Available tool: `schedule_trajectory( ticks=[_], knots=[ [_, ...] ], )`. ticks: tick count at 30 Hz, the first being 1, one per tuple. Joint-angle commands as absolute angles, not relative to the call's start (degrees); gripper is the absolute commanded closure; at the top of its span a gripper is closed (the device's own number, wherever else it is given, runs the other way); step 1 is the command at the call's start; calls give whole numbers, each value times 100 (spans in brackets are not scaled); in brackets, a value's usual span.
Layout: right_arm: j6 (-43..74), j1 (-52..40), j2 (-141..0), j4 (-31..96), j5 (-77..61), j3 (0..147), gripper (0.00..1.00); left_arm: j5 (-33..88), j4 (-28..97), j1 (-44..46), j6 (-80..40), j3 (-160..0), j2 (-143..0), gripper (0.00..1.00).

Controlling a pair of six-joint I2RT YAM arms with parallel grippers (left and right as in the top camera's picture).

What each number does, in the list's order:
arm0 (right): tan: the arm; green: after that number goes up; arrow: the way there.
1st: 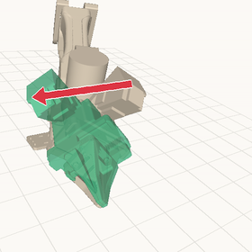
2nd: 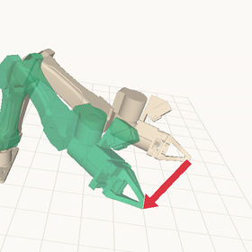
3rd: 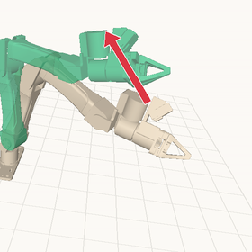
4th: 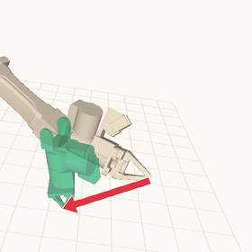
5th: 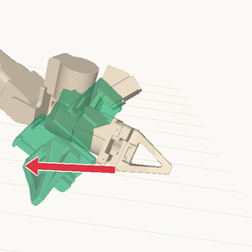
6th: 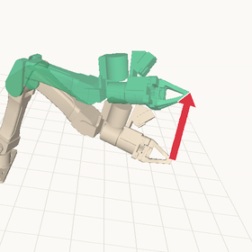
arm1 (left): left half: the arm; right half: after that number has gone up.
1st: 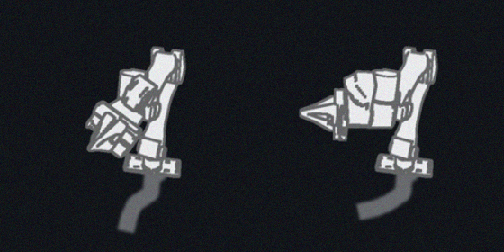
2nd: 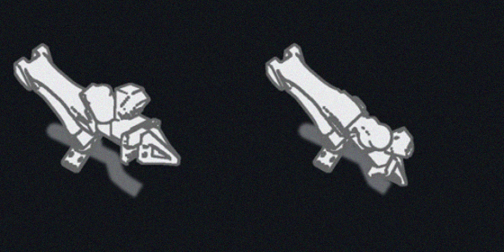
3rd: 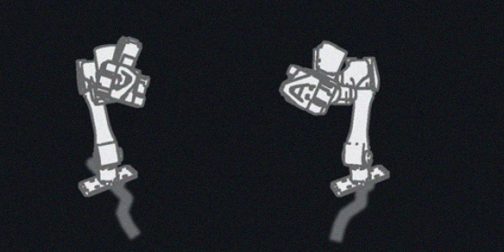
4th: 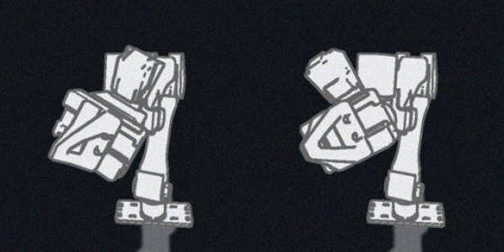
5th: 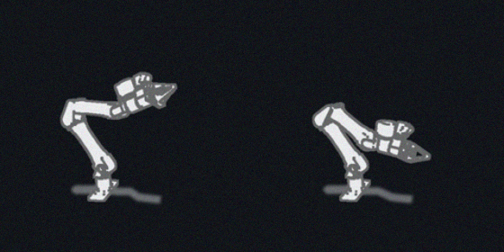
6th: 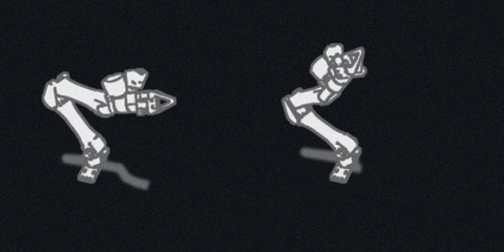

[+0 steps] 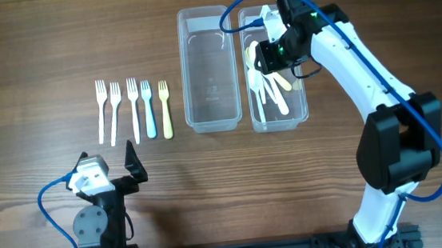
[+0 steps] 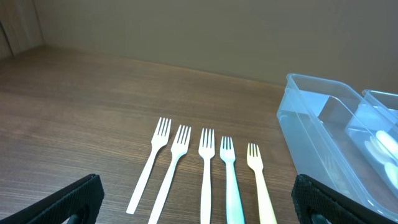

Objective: Pack container
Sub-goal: 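Place the last white spoon into the right container, then lift away, then move the left gripper over the forks and lower toward the leftmost fork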

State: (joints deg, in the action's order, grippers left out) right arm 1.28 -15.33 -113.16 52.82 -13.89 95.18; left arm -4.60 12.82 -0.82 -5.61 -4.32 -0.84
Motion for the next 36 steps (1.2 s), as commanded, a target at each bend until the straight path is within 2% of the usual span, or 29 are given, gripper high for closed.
schedule_trajectory(
  ticks=[1, 4, 9, 15, 24, 36],
  knots=[
    [270, -1494, -10726, 5317, -1024, 9990, 46, -451, 1258, -119, -449, -395, -43, 0],
    [478, -1374, -10377, 5319, -233, 10208, 20, -451, 1258, -119, -449, -395, -43, 0],
    [464, -993, -9852, 5323, 985, 10307, 0, -451, 1258, -119, -449, -395, -43, 0],
    [451, -375, -9651, 5505, 1903, 10307, 0, -451, 1258, -119, -449, -395, -43, 0],
    [469, 714, -9657, 5664, 1944, 10300, 1, -458, 1258, -119, -445, -395, -43, 0],
    [451, 913, -9664, 5771, 1927, 10300, 0, -14, 1094, -119, -495, -484, -45, 0]
  ],
)
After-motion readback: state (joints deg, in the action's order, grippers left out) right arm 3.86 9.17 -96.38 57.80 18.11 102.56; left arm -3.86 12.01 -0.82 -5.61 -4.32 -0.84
